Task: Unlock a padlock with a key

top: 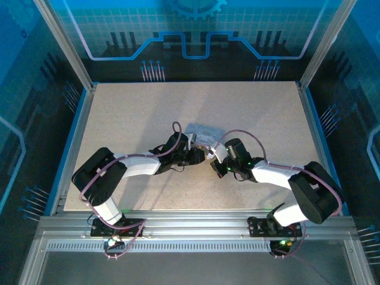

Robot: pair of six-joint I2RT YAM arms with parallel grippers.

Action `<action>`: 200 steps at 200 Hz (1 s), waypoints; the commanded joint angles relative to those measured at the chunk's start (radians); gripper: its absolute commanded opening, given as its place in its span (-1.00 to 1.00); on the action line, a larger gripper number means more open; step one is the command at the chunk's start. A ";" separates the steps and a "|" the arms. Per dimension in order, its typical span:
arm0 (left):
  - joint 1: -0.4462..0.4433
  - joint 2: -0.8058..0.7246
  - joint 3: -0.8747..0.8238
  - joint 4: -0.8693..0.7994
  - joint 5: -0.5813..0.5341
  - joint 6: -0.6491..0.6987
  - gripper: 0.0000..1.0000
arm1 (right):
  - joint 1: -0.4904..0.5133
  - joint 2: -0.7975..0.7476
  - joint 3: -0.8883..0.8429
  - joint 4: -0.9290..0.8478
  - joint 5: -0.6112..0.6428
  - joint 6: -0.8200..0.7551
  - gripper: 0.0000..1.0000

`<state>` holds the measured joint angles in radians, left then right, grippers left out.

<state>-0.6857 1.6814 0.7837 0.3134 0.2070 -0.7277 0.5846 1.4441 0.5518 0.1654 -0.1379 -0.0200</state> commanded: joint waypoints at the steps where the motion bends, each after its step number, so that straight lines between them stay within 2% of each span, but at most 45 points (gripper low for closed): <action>1: -0.010 -0.038 0.035 0.006 0.022 -0.004 -0.79 | 0.019 0.017 0.023 0.039 -0.005 -0.010 -1.00; 200: -0.011 -0.020 0.048 0.007 0.016 -0.006 -0.79 | 0.029 0.010 0.010 0.049 -0.016 -0.010 -1.00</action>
<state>-0.6857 1.6806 0.7959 0.2993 0.2070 -0.7322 0.5976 1.4574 0.5518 0.1959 -0.1417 -0.0204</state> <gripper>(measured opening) 0.219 0.050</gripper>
